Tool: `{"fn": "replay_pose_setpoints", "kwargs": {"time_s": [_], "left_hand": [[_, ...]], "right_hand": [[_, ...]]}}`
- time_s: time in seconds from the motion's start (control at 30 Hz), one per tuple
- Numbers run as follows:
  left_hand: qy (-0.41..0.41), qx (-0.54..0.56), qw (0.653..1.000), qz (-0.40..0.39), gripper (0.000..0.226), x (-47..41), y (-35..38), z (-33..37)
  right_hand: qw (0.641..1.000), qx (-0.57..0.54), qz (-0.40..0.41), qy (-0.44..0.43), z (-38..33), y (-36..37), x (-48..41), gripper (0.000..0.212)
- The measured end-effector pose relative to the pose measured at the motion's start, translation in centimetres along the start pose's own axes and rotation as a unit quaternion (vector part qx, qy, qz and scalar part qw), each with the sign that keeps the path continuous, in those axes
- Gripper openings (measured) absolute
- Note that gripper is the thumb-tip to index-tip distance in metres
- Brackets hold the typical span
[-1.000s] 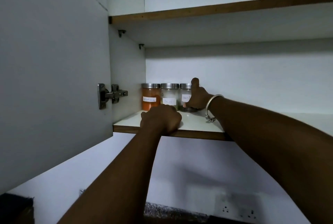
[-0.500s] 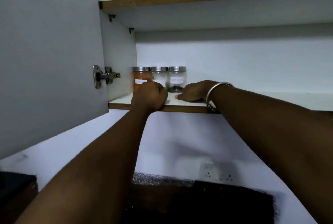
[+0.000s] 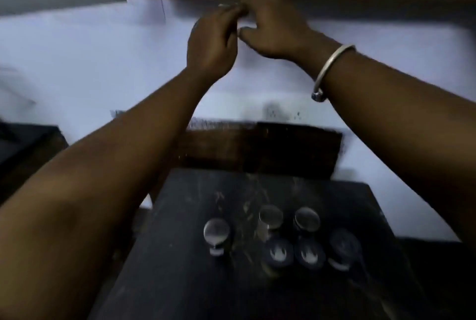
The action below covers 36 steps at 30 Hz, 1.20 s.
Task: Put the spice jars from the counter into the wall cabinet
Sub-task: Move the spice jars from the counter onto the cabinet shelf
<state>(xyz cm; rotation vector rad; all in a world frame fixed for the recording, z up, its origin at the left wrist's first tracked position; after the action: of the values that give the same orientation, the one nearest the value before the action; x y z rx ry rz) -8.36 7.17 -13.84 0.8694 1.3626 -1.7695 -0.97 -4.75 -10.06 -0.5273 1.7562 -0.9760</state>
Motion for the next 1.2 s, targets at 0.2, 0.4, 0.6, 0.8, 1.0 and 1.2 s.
{"fn": "replay_pose_setpoints", "kwargs": {"time_s": [0.2, 0.4, 0.6, 0.8, 1.0, 1.2], "left_hand": [[-0.046, 0.076, 0.990, -0.111, 0.046, 17.7, 4.9, 3.3], [-0.196, 0.157, 0.883, -0.397, 0.037, 38.1, 10.9, 6.1], [-0.221, 0.134, 0.834, -0.487, 0.047, 44.0, 12.0, 6.4], [-0.307, 0.222, 0.808, -0.452, 0.048, 44.1, 11.9, 5.8], [-0.395, 0.429, 0.765, -0.272, 0.064, 36.7, 9.7, 7.5], [-0.388, 0.518, 0.750, -0.136, 0.054, 25.4, 5.0, 9.0]], "right_hand": [[0.978, -0.144, -0.103, 0.107, 0.8, 9.8, 15.3, 0.042], [0.873, -0.080, -0.427, 0.222, 2.8, 22.8, 31.2, 0.066], [0.893, 0.078, -0.416, 0.152, 3.7, 27.5, 37.8, 0.085], [0.901, 0.048, -0.389, 0.186, 4.6, 25.9, 36.1, 0.076], [0.911, -0.107, -0.293, 0.270, 4.7, 17.2, 26.8, 0.059], [0.920, -0.264, -0.119, 0.265, 2.6, 7.2, 20.8, 0.063]]}}
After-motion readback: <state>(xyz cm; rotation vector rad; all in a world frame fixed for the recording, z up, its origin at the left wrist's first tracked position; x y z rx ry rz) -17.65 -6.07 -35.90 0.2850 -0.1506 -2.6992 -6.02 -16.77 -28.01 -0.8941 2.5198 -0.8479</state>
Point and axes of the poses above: each hand's wrist, its own x-axis away from the middle knuckle, its own y-axis out of the palm, z = x × y, the point moved 3 cm from there along -x, towards the middle knuckle, and after that the axes turned 1 degree about z, right-handed, at the moved point
